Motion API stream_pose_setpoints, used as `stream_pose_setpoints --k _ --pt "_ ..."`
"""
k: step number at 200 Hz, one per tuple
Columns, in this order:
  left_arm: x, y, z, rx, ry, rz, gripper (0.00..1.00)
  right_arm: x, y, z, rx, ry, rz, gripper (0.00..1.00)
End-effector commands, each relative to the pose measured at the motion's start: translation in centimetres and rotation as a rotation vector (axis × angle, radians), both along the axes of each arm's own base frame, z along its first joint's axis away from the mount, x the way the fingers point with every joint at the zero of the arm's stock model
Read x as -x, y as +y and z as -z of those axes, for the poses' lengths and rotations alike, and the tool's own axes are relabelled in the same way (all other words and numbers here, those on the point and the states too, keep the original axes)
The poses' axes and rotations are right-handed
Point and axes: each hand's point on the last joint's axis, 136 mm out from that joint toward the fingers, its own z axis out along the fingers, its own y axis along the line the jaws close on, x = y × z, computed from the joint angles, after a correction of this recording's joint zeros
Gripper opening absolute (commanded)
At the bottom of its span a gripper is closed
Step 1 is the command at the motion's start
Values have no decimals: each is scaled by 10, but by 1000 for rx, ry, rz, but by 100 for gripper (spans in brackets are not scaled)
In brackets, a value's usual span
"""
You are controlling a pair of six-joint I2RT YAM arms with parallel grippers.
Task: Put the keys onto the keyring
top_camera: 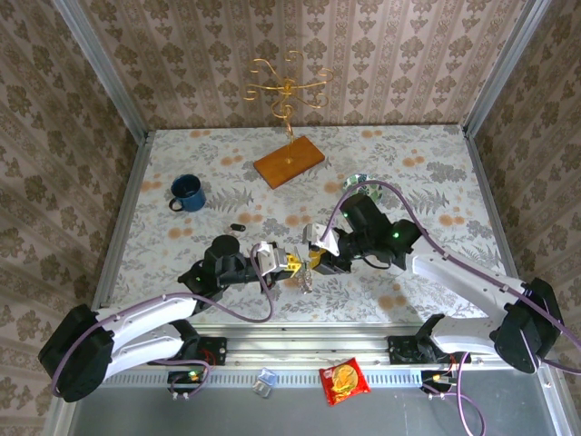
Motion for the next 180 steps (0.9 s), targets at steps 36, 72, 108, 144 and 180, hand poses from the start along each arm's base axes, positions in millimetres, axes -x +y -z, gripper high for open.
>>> stream_pose_setpoints --k 36,72,108,144,180 --pt "1 -2 -11 46 -13 13 0 1 9 -5 -34 20 -33 12" --pt "2 -2 -12 52 -15 16 0 -2 6 -1 -13 11 -20 4" --pt "2 -5 -19 78 -27 29 0 -8 8 15 45 43 -17 1" --pt "4 -5 -10 54 -7 37 0 -8 12 1 -18 15 -23 11" --pt "5 -4 -10 59 -7 36 0 -3 8 -3 -67 -29 -21 28"
